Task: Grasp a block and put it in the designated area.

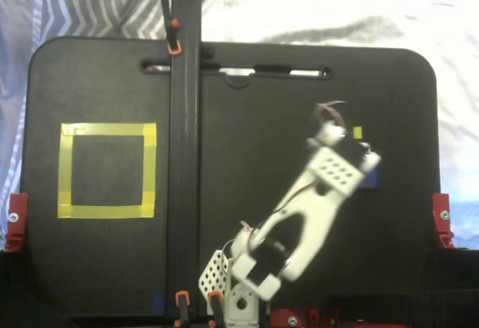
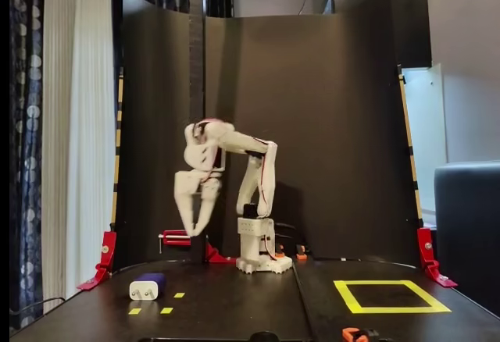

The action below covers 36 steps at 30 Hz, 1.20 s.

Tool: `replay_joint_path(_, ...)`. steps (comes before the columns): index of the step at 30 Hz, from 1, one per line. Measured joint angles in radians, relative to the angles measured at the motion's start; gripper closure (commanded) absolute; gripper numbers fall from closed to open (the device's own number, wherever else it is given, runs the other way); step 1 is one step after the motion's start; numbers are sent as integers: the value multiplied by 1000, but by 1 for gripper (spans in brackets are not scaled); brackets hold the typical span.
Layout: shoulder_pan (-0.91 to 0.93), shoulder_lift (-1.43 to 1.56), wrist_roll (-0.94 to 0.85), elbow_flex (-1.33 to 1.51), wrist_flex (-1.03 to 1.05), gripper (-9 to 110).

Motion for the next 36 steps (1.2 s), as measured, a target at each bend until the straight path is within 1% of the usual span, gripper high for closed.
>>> replay_joint_path(8, 117, -158, -120, -58, -87, 102)
replay_joint_path(22, 278, -437, -272, -342, -64, 102)
replay_joint_path(34, 288, -526, -276, -373, -91, 101)
replay_joint_path(36, 282, -535, -273, -373, -94, 92)
